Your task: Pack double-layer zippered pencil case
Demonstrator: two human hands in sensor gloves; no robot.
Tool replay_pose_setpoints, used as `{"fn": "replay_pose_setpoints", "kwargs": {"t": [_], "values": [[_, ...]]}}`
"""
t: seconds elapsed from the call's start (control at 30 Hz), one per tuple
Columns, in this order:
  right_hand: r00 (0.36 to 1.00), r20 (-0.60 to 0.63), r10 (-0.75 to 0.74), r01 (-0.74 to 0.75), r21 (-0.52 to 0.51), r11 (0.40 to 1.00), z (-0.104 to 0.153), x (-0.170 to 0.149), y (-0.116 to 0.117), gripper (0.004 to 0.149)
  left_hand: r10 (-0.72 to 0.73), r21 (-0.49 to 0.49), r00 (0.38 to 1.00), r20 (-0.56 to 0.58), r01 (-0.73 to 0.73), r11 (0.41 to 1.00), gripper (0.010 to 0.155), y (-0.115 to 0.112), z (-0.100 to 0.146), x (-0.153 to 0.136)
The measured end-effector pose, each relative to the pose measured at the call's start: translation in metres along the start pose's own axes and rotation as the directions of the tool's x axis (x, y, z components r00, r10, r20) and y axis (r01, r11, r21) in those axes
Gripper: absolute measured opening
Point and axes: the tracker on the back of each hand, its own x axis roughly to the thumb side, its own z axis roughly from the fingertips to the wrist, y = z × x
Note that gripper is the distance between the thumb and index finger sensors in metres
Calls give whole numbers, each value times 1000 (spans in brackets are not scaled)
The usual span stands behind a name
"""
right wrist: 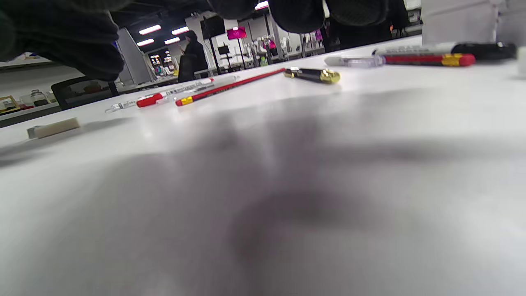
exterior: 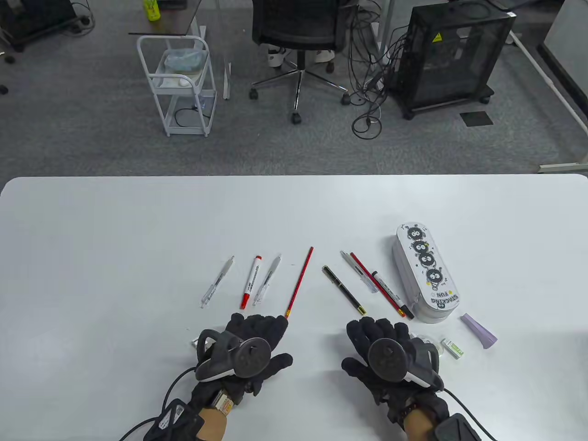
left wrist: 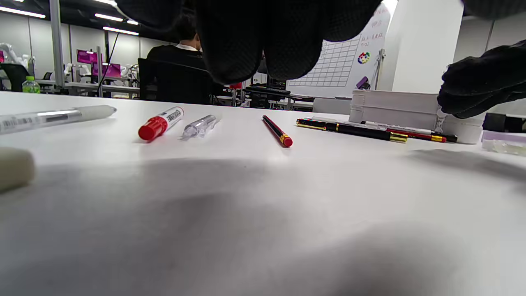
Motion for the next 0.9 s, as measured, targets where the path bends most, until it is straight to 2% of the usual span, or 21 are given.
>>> {"fn": "replay_pose_setpoints", "kwargs": {"t": [0.03, 0.13, 0.33, 0.77, 0.83, 0.9], "values": [[1000, -9, -30, 30, 26, 999, 0, -3, 1, 81, -23, 10, 1000, 1, 23, 1000, 76, 2, 1, 2], [997, -28, -78, 79, 11, 997, 0, -10, 0, 81, -7, 29, 1000, -5, 8, 1000, 76, 6, 3, 1], [993, -39, -108, 108, 15, 994, 1, -13, -1, 80, -19, 49, 1000, -6, 19, 999, 76, 9, 4, -1], [989, -47, -143, 145, 35, 989, -1, -18, -2, 79, -23, 11, 1000, -7, 23, 1000, 76, 2, 2, -5], [990, -48, -132, 132, -11, 991, 0, -21, -12, 79, -23, 21, 1000, -8, 23, 1000, 76, 4, 3, -4], [986, -81, -143, 133, -113, 985, 2, -30, -25, 79, -12, 24, 1000, -11, 12, 1000, 76, 5, 3, -4]]}}
